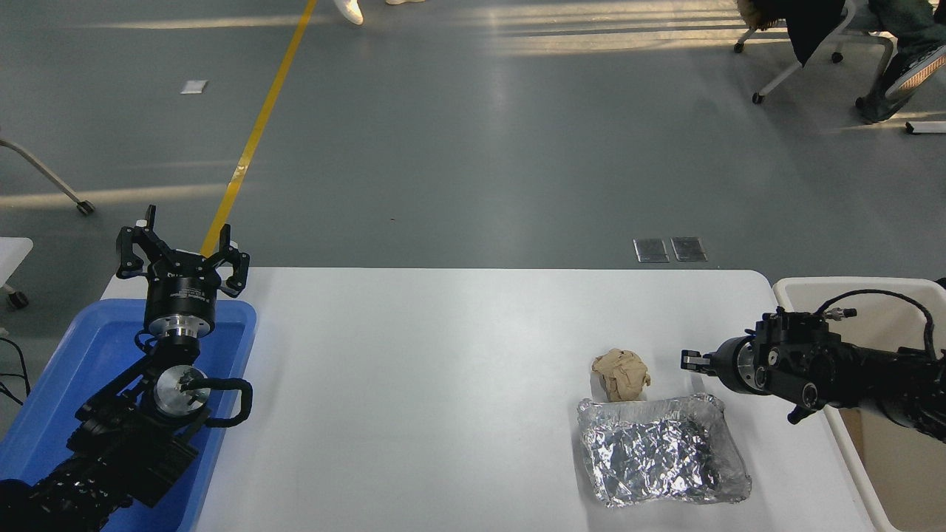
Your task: Pick up foil plate and place in dustbin
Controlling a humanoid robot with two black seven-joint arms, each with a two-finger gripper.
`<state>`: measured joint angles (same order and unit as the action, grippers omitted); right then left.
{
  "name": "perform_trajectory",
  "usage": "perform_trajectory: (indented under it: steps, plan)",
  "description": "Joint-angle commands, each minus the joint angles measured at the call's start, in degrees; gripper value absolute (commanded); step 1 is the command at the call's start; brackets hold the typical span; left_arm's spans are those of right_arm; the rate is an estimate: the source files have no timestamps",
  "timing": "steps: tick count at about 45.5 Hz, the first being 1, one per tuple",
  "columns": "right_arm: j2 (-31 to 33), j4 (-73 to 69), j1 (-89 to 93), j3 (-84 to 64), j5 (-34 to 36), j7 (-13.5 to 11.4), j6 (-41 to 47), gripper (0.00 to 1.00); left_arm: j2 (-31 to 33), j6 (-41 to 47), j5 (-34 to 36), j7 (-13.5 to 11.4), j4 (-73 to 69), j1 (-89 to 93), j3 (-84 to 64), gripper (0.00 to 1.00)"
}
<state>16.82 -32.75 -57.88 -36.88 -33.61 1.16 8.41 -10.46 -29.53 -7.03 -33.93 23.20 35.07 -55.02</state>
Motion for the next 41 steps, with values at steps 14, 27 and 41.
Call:
perform_trajectory:
  steps: [14, 27, 41]
  plan:
    - [0.06, -2.05, -2.32, -0.04, 0.03, 0.08, 0.73, 0.00, 0.09, 0.00, 0.00, 0.09, 0.00, 0.00, -0.09, 0.99]
    - [6.46, -11.53, -15.14, -0.39, -0.05, 0.08, 12.32, 0.00, 0.00, 0.00, 0.00, 0.09, 0.00, -0.09, 0.00, 0.99]
    - [22.90, -26.04, -37.99, -0.65, -0.49, -0.01, 33.23, 0.00, 0.00, 0.00, 0.00, 0.09, 0.00, 0.00, 0.00, 0.99]
